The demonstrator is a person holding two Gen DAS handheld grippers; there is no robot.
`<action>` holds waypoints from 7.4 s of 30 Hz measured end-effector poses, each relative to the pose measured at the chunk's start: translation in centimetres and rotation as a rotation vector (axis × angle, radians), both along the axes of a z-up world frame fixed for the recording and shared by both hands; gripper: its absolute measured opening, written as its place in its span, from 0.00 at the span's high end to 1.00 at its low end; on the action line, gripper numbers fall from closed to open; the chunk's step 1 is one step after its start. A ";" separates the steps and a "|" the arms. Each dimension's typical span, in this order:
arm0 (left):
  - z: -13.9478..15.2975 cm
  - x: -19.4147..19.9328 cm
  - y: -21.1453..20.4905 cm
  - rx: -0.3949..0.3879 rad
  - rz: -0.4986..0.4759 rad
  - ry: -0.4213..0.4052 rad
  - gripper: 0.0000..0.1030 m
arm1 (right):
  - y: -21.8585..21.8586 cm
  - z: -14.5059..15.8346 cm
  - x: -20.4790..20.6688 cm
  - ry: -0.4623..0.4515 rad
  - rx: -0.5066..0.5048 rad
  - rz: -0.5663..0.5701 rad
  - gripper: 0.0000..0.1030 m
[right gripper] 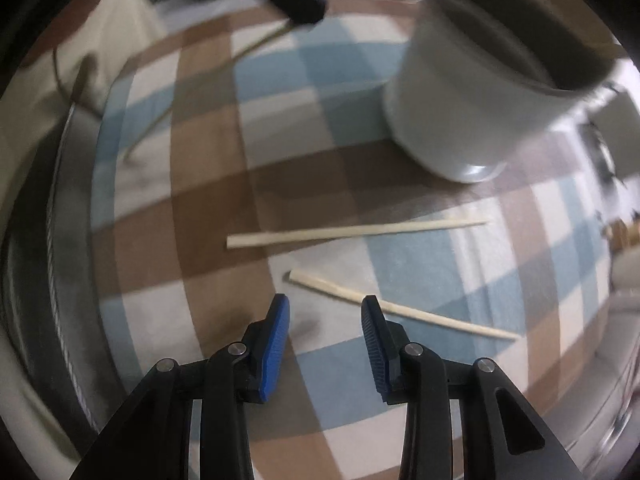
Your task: Organize utensils
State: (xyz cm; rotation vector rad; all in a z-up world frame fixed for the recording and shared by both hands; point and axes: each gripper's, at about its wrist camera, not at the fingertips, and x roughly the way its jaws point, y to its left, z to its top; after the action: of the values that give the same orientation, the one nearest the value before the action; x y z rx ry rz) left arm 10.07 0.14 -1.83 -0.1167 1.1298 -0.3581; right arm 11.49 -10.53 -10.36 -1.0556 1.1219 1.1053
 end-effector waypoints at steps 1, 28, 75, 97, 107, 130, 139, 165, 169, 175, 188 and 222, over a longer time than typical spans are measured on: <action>0.1 0.1 0.1 -0.009 0.006 0.000 0.98 | 0.2 -0.2 0.0 0.001 -0.013 0.024 0.65; 1.9 -0.7 0.8 -0.041 0.035 -0.055 0.98 | -0.4 4.5 3.3 0.038 0.351 -0.446 0.96; 9.1 -0.6 1.5 -0.121 0.034 -0.187 1.00 | -6.1 22.2 1.9 -0.270 1.159 -1.018 0.96; 1.1 1.2 5.5 -0.023 0.201 -0.104 0.59 | 2.1 23.5 12.0 -0.624 1.213 -1.105 0.95; -0.2 3.0 6.7 0.042 0.250 -0.076 0.38 | 3.0 20.0 10.2 -0.540 1.055 -1.055 0.46; -6.3 1.2 -0.1 0.324 -0.167 0.015 0.36 | -7.9 14.2 -1.0 -0.254 0.863 -1.168 0.21; -8.1 2.1 -4.3 0.385 -0.246 0.018 0.36 | -10.8 9.4 -1.1 -0.095 0.718 -1.273 0.21; -2.9 0.6 3.8 0.054 0.047 0.133 1.00 | -5.8 1.0 5.0 0.144 0.415 -1.249 0.64; -1.8 1.3 6.9 -0.001 0.089 0.101 1.00 | -3.2 0.3 5.9 0.086 0.338 -1.243 0.66; -1.9 0.4 9.0 -0.034 0.126 0.104 1.00 | -0.6 -0.3 4.8 -0.014 0.231 -1.207 0.95; -1.0 1.1 7.2 -0.095 0.117 0.072 1.00 | -3.1 -0.2 -4.6 0.079 0.172 -1.108 0.88; 4.0 -0.3 2.4 -0.077 0.051 -0.027 1.00 | -4.4 11.0 -4.1 -0.179 0.746 -1.131 0.98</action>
State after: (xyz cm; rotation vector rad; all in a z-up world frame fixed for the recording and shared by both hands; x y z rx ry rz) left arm 9.75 2.53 2.14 -0.2076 1.0846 -0.3566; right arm 7.38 -14.92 0.64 0.1287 0.8238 0.3954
